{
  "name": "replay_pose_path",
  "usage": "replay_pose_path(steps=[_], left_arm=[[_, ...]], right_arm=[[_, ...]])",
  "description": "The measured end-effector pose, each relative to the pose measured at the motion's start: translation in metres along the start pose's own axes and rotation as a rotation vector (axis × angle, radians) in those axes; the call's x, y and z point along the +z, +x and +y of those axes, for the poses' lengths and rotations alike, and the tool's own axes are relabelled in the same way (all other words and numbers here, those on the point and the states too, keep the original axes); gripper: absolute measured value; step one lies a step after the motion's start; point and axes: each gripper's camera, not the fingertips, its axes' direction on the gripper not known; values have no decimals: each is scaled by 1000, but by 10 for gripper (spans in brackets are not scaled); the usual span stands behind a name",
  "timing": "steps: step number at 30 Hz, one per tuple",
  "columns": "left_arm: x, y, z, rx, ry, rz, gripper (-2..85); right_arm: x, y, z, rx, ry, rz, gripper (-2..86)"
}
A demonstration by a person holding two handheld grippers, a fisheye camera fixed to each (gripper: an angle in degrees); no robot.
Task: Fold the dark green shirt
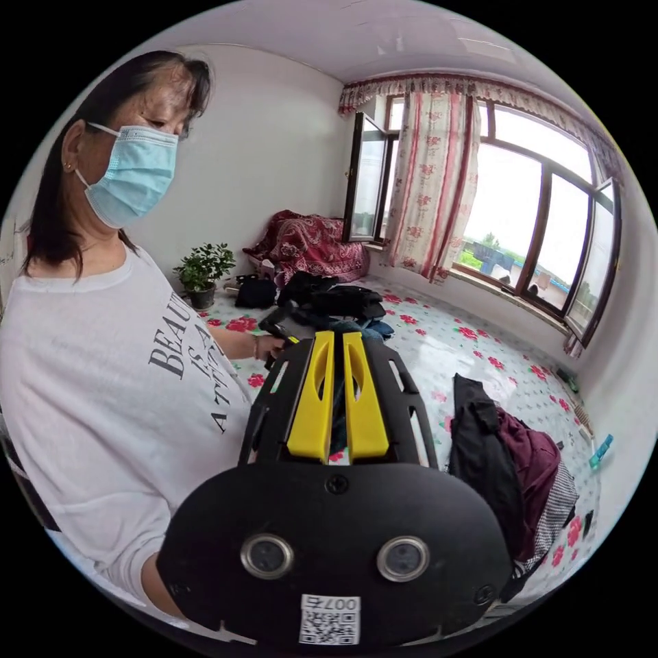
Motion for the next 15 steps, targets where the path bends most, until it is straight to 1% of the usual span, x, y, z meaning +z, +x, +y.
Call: replay_pose_path(steps=[1, 3, 4, 6, 7, 9, 10, 12, 13, 15], left_arm=[[-18, 1, -1, -9, 56, -14, -5], [-93, 21, -5, 18, 281, -71, -7], [-108, 30, -7, 34, 307, -103, -7], [-157, 77, -3, 147, 439, -199, -7], [-168, 89, -1, 162, 471, -219, -7], [-208, 145, 15, 232, 612, -313, -7], [-217, 161, 19, 256, 644, -341, -7], [-244, 230, 42, 382, 767, -480, -8], [-249, 247, 48, 416, 796, -514, -8], [-263, 309, 70, 522, 895, -633, -8]], right_arm=[[-2, 1, 0, 4, -4, 26, 0], [-6, 5, -6, 26, -29, 161, 1], [-6, 5, -9, 33, -30, 193, 1], [-5, 1, -20, 40, 19, 310, 2], [-6, -1, -23, 39, 37, 330, 2], [-13, -15, -36, 24, 125, 434, 3], [-16, -19, -39, 14, 154, 466, 3], [-34, -40, -47, -36, 297, 575, 3], [-38, -44, -48, -54, 331, 594, 2], [-53, -60, -53, -131, 471, 671, 2]])
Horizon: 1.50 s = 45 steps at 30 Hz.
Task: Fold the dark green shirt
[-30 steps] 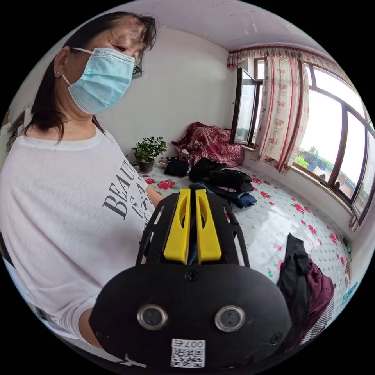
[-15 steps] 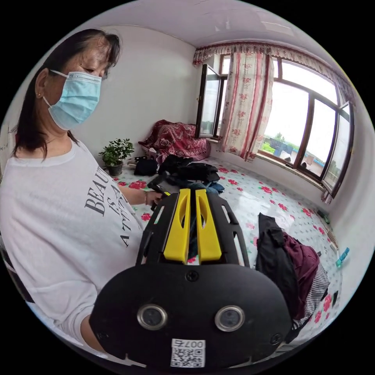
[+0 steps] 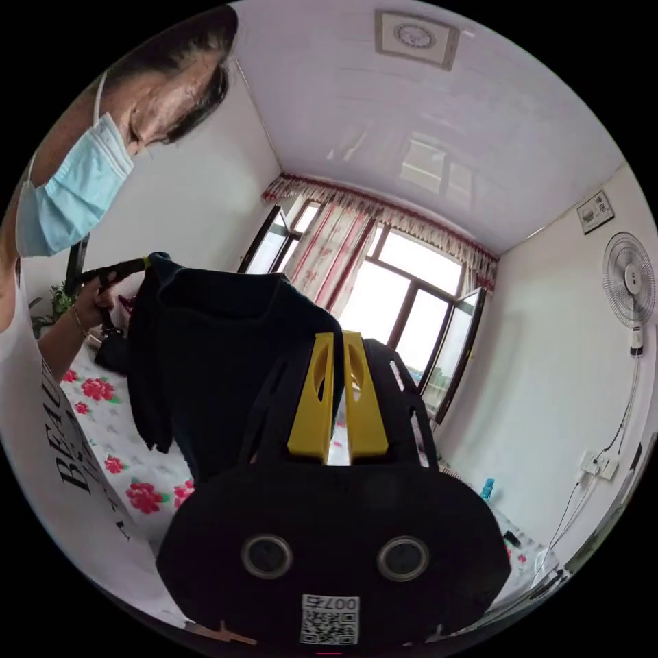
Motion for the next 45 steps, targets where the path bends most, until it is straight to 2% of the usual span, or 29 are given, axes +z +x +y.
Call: replay_pose_path(steps=[4, 6, 10, 13, 14, 16, 17, 18, 20, 22, 24, 27, 29, 34, 37, 38, 40, 43, 45], left_arm=[[-34, 49, -41, 128, 56, -166, -7], [-27, 63, -52, 191, 51, -296, -6], [25, 39, -48, 147, -85, -407, -1], [106, -16, -13, 52, -319, -479, 14], [145, -47, 14, -13, -454, -483, 29], [193, -99, 71, -188, -676, -461, 57], [207, -124, 111, -294, -808, -474, 67], [205, -135, 144, -353, -863, -533, 66], [187, -135, 186, -367, -898, -587, 68], [168, -126, 233, -370, -1004, -603, 77], [139, -107, 306, -433, -1210, -565, 93], [102, -77, 381, -583, -1431, -496, 111], [89, -62, 405, -648, -1498, -477, 116], [118, -51, 428, -715, -1548, -393, 139], [168, -45, 444, -614, -1627, -332, 129], [187, -41, 453, -542, -1692, -316, 114], [206, -40, 455, -503, -1698, -234, 68], [215, -66, 446, -608, -1712, -169, 38], [205, -102, 417, -611, -1647, -186, 31]], right_arm=[[5, 2, -20, -55, 133, 49, 2], [30, 12, -32, -41, 181, -24, 3], [117, 16, -41, -43, 112, -123, 4], [236, -3, -26, -42, -63, -196, 8], [291, -15, -9, -30, -144, -243, 12], [374, -36, 33, 16, -324, -332, 19], [421, -48, 70, 81, -482, -381, 24], [452, -56, 112, 154, -604, -389, 28], [470, -64, 178, 246, -703, -411, 36], [472, -72, 248, 304, -816, -479, 49], [454, -84, 344, 379, -998, -523, 66], [412, -103, 431, 418, -1240, -544, 86], [386, -114, 458, 406, -1317, -534, 92], [383, -143, 489, 381, -1447, -574, 94], [412, -166, 492, 256, -1485, -548, 78], [424, -171, 491, 209, -1490, -585, 65], [444, -170, 493, 198, -1538, -615, 34], [473, -131, 476, 165, -1518, -494, 14], [495, -77, 447, 138, -1422, -314, 6]])
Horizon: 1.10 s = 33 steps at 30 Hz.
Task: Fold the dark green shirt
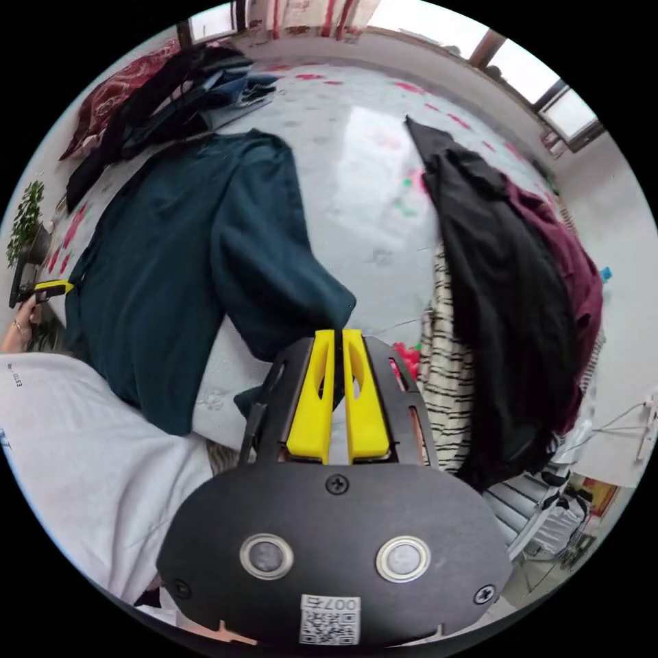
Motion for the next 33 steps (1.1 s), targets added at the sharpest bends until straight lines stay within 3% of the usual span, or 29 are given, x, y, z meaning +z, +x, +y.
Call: replay_pose_path(steps=[4, 7, 10, 12, 14, 16, 17, 21, 24, 28, 33], left_arm=[[-61, -69, -16, -90, 83, -22, 27], [-111, -129, -38, -243, 195, -74, 23], [-153, -180, -58, -418, 309, -194, 5], [-181, -218, -49, -674, 455, -386, -4], [-185, -237, -42, -729, 486, -404, -4], [-175, -242, -38, -666, 525, -283, 2], [-157, -234, -38, -539, 521, -160, 14], [-59, -145, -25, -124, 306, 166, 65], [-3, -65, 2, 58, 141, 279, 97], [27, 0, 15, 171, 5, 244, 111], [40, 42, 0, 189, -69, -22, 42]], right_arm=[[-36, 67, -40, 157, 72, 233, 3], [-31, 107, -65, 333, -11, 312, 4], [-28, 97, -66, 398, 54, 144, 11], [-15, 64, -53, 407, 121, -80, 18], [2, 28, -38, 371, 142, -231, 26], [19, -10, -22, 318, 112, -312, 34], [31, -34, -10, 274, 75, -341, 39], [60, -77, 32, 184, -107, -453, 53], [70, -80, 59, 156, -206, -474, 61], [99, -94, 73, 75, -381, -613, 69], [131, -133, 59, -38, -452, -690, 37]])
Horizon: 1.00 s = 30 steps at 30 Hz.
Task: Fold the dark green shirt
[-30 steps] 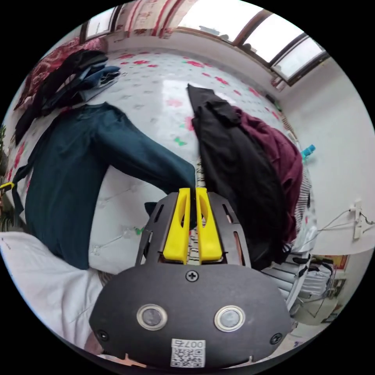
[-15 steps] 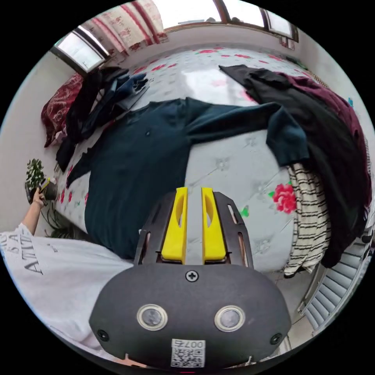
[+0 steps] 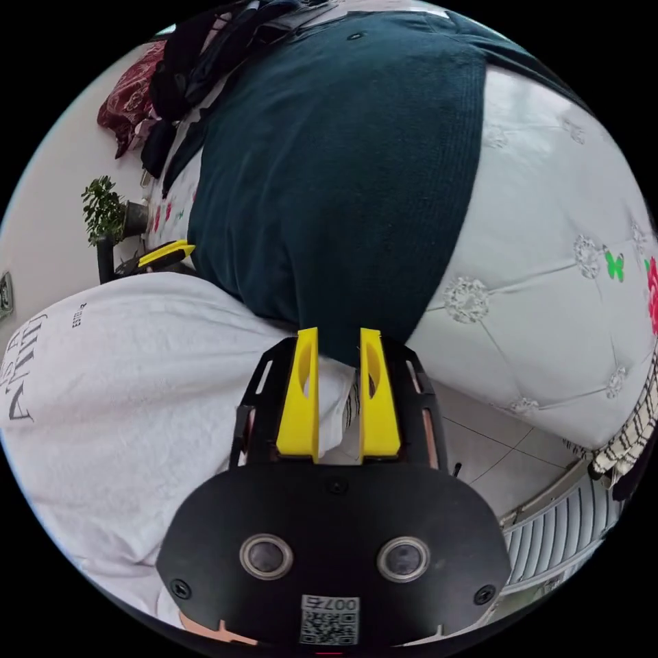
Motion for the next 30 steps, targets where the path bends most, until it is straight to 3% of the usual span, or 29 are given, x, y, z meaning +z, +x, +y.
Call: replay_pose_path(steps=[3, 10, 15, 24, 26, 30], left_arm=[[-1, 4, 3, 97, 14, -22, 11], [-4, -15, 31, 39, 31, 85, 5], [-56, -139, 71, -494, 456, 224, 73], [-78, -381, 78, -1068, 706, 323, 143], [-75, -415, 79, -1169, 705, 333, 150], [-66, -457, 69, -1334, 526, 250, 119]], right_arm=[[7, 0, -1, -26, -4, 57, 8], [17, 14, 42, 14, 89, 45, -1], [-28, 2, 75, 96, 342, 83, -2], [-53, -62, 77, 108, 537, 15, -2], [-49, -80, 81, 109, 585, 5, -2], [-36, -108, 91, 166, 640, -29, -2]])
